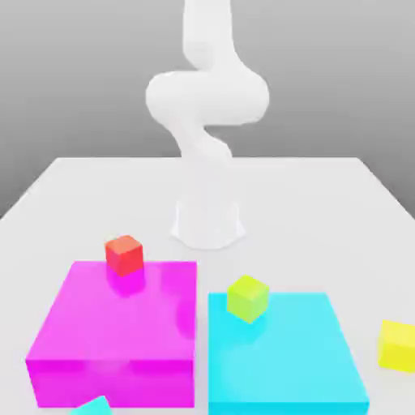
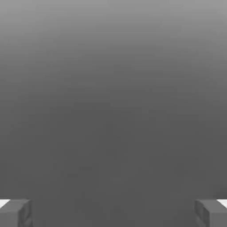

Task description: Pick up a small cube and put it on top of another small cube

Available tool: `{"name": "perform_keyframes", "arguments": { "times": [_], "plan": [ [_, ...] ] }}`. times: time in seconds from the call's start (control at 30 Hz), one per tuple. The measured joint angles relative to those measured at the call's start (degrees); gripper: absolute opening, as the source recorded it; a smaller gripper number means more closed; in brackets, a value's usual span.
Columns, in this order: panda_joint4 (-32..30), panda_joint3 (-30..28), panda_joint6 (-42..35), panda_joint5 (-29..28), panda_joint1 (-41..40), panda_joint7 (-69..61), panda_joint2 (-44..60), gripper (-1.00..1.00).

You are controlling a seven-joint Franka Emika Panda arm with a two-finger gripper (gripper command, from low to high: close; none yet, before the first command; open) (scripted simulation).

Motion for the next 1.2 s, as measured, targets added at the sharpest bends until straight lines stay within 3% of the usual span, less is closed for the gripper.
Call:
{"name": "perform_keyframes", "arguments": {
  "times": [0.57, 0.87, 1.03, 1.07, 1.2],
  "plan": [
    [-3.7, 6.8, 12.9, 1.2, 16.1, -21.0, 35.6, 0.00],
    [-5.6, 9.8, 19.5, -5.9, 23.7, -26.5, 54.6, 0.00],
    [-4.2, 7.3, 26.8, -10.0, 26.7, -24.7, 65.0, 0.00],
    [-3.9, 6.8, 27.9, -10.4, 27.1, -24.4, 66.3, -1.00],
    [-3.9, 6.9, 27.8, -10.4, 27.1, -24.4, 66.3, -1.00]
  ]
}}
